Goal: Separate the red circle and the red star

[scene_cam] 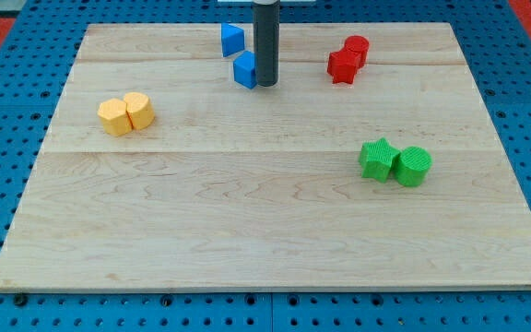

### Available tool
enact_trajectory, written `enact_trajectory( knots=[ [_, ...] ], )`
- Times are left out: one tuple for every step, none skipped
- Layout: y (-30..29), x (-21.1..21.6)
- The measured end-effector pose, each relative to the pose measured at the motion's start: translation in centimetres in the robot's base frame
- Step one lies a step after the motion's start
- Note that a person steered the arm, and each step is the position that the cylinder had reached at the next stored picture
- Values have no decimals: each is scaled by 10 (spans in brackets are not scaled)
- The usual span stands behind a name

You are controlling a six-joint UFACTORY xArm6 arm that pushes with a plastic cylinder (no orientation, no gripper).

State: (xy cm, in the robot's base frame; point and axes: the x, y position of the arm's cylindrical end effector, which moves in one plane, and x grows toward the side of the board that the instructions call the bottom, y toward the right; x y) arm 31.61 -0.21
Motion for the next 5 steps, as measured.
enact_trajectory(
  knots=[
    [-16, -1],
    [-48, -38],
    [-29, -50],
    [0, -17],
    [7, -8]
  ],
)
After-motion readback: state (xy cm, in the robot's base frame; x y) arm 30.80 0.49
